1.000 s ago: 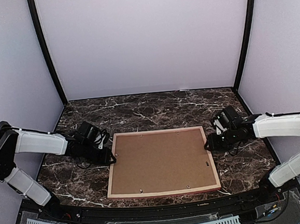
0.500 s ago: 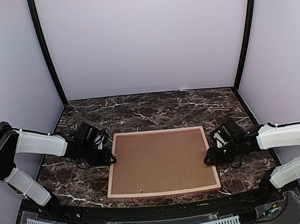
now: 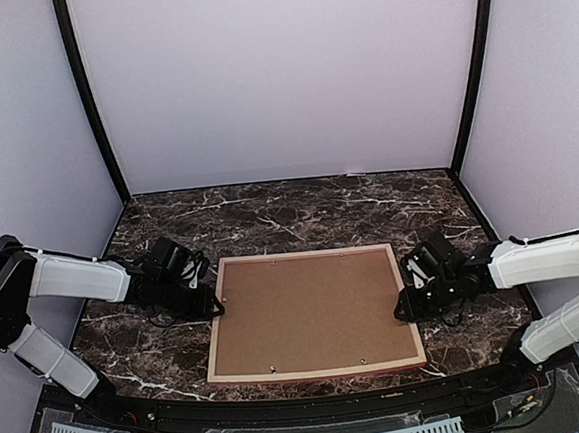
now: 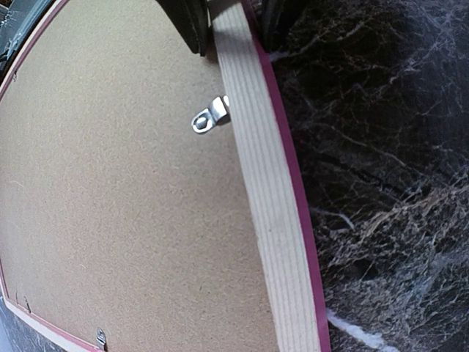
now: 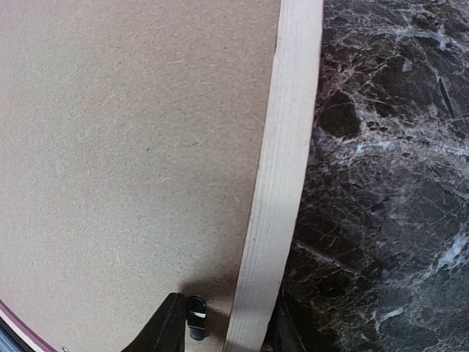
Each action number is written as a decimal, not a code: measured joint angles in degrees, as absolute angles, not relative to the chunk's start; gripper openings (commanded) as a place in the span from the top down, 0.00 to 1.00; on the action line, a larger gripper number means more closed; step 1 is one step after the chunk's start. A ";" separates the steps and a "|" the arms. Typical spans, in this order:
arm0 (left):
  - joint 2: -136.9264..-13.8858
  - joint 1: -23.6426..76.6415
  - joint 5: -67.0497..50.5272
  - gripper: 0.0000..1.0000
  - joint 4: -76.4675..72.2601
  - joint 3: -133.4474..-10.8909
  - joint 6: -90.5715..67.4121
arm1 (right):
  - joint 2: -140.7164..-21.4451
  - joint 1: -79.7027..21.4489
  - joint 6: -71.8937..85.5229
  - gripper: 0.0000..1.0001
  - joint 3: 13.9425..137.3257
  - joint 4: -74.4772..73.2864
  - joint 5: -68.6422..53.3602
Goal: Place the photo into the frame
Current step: Press the fastener onto the backboard.
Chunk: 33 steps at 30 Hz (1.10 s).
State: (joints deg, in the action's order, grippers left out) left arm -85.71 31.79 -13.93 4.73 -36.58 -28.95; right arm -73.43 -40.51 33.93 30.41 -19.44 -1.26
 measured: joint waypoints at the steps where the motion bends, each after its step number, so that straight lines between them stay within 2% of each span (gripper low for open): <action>1: -85.71 31.79 -13.93 0.74 4.73 -36.58 -28.95 | -73.47 -40.51 34.04 0.64 30.50 -19.59 -1.17; 15: -85.76 31.79 -13.80 0.74 4.73 -36.58 -28.93 | -73.69 -40.45 33.17 0.79 31.35 -21.06 -0.64; 33: -85.69 31.79 -11.81 0.79 4.78 -36.75 -29.17 | -74.32 -40.12 30.63 0.82 32.32 -21.98 -2.07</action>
State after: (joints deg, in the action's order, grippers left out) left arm -85.69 31.79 -11.81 4.78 -36.75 -29.17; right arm -74.32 -40.12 30.63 32.32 -21.98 -2.07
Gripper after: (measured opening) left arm 0.218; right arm 0.273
